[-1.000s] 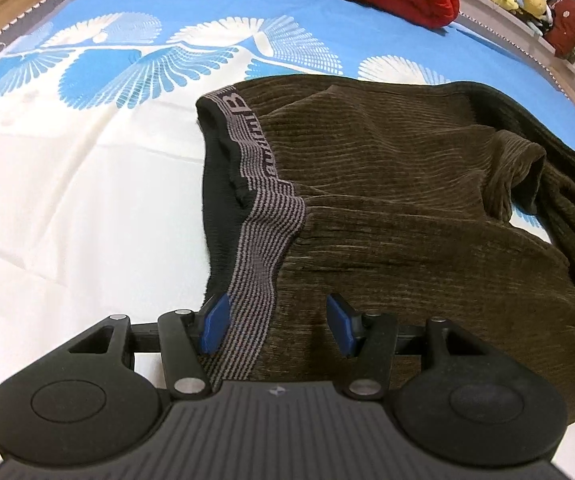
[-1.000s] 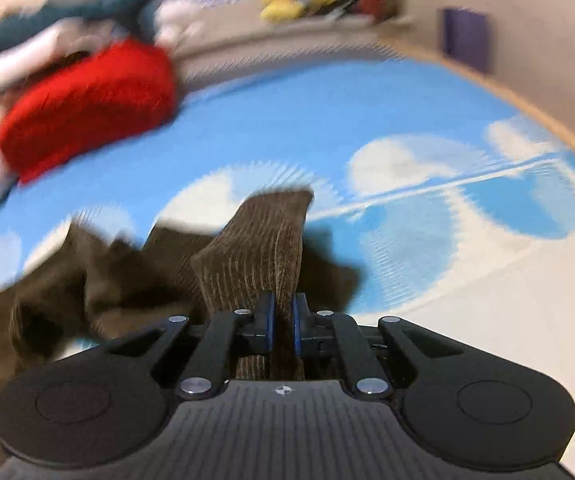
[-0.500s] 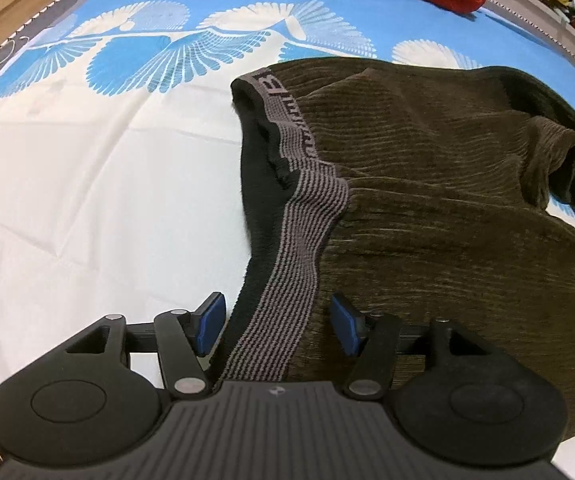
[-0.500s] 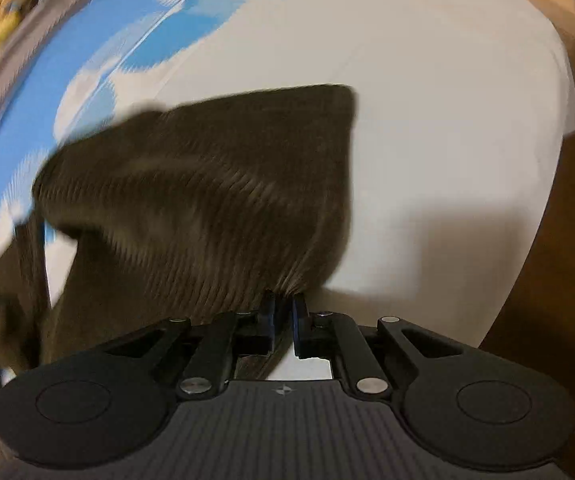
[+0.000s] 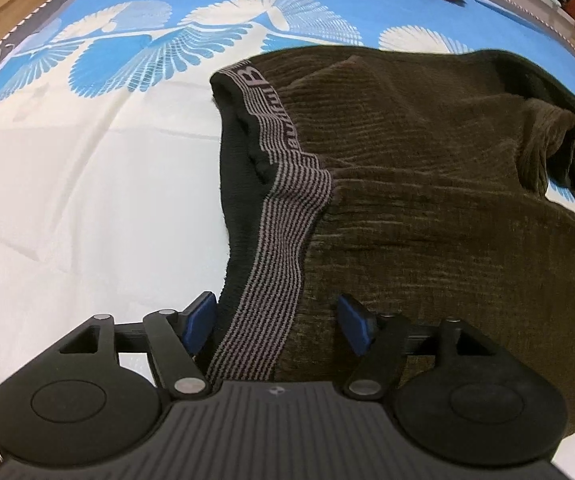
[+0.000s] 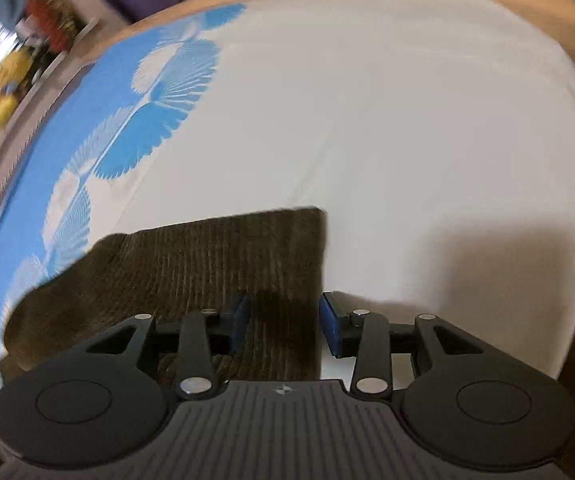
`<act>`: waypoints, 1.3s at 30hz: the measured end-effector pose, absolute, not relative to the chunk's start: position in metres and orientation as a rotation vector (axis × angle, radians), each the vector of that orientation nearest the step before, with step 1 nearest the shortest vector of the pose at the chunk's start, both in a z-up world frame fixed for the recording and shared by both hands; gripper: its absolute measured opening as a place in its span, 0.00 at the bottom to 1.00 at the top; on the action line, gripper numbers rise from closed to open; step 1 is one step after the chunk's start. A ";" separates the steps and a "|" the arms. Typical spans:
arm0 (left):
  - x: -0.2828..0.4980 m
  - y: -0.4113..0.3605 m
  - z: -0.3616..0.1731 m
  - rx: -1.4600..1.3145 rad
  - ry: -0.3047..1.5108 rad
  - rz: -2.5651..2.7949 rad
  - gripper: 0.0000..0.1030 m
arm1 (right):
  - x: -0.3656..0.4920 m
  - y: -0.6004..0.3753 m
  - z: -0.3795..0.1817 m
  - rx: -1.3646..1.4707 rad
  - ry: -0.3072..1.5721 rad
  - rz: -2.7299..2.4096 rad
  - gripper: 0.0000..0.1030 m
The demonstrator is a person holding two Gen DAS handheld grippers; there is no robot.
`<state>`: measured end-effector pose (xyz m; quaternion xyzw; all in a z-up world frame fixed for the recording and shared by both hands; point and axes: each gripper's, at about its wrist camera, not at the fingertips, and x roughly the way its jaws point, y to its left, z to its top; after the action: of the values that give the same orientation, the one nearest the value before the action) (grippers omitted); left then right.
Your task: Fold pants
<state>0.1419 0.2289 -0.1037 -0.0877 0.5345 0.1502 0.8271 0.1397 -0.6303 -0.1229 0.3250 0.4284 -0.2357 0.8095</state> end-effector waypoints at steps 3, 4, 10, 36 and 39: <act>0.143 0.229 -0.111 -0.159 1.167 0.327 0.70 | 0.148 -0.624 -0.122 0.606 0.934 -0.502 0.09; 0.144 0.229 -0.115 -0.147 1.192 0.336 0.70 | 0.148 -0.624 -0.120 0.606 0.929 -0.491 0.08; 0.139 0.231 -0.119 -0.153 1.204 0.291 0.53 | 0.115 -0.646 -0.071 0.733 0.640 -0.672 0.05; 0.134 0.262 -0.111 -0.376 1.142 0.261 0.66 | 0.120 -0.609 -0.110 0.473 1.131 -0.618 0.50; 0.142 0.254 -0.120 -0.306 1.181 0.242 0.55 | 0.122 -0.604 -0.108 0.471 1.145 -0.624 0.50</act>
<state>0.1419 0.2535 -0.1202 -0.1433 0.5533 0.1133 0.8127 0.1218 -0.6037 -0.1084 0.2172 0.5277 -0.2875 0.7692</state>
